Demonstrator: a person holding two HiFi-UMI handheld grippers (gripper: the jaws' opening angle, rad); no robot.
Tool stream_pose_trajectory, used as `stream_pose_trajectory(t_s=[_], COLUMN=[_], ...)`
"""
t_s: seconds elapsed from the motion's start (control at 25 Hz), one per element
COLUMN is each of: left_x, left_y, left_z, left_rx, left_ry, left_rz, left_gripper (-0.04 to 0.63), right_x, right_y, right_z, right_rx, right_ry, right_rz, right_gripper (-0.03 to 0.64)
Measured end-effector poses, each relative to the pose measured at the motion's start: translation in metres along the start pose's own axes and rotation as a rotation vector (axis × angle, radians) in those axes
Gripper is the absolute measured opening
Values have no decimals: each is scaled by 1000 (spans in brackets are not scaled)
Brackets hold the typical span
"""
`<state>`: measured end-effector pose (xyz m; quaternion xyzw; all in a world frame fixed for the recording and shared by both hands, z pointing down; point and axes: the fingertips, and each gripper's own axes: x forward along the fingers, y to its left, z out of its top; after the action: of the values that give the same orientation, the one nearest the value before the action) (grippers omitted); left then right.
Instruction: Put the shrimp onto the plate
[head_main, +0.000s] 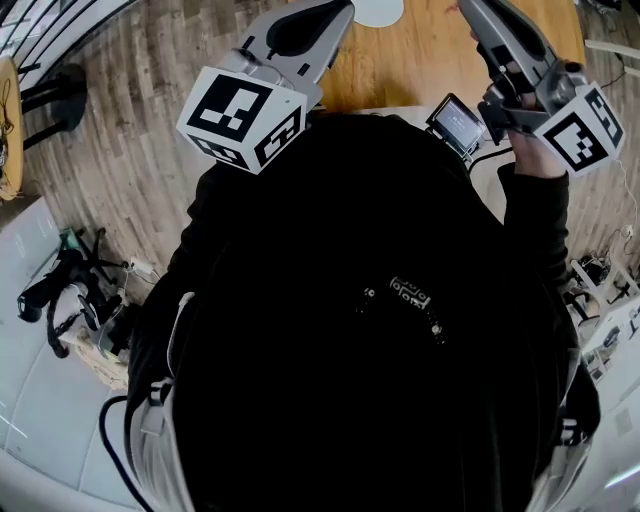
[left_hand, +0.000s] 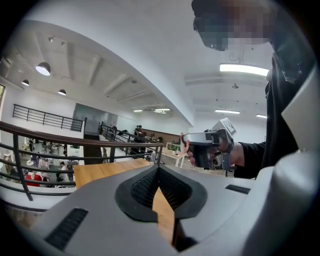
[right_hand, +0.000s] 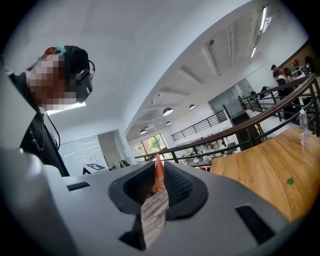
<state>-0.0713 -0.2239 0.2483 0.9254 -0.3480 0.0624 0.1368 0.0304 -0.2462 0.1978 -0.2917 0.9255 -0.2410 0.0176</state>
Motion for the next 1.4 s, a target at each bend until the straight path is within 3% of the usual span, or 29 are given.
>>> stream_pose_trajectory(t_s=[0.16,0.56,0.84,1.16,1.4], left_x=[7,7,7,16,21], left_y=[44,54,52,63,77], left_z=[0,-17,-13,1,-2], left_rx=[-37,-80,-83,-64,-72], left_ry=[15,65,69,59,59], left_rz=[-45,-151,-129,-41,-4], left_gripper=[6,6,6,6,8], right_x=[40,55,62,79,87], right_y=[-12,-12,-11,-24,-33], right_z=[5,2,9,26,23], right_rx=[16,34,21,1,-2], right_ry=[19,44,65,78,89], right_rz=[-48,-153,-117,-19,-2], right_gripper=[66,66,66,66,66])
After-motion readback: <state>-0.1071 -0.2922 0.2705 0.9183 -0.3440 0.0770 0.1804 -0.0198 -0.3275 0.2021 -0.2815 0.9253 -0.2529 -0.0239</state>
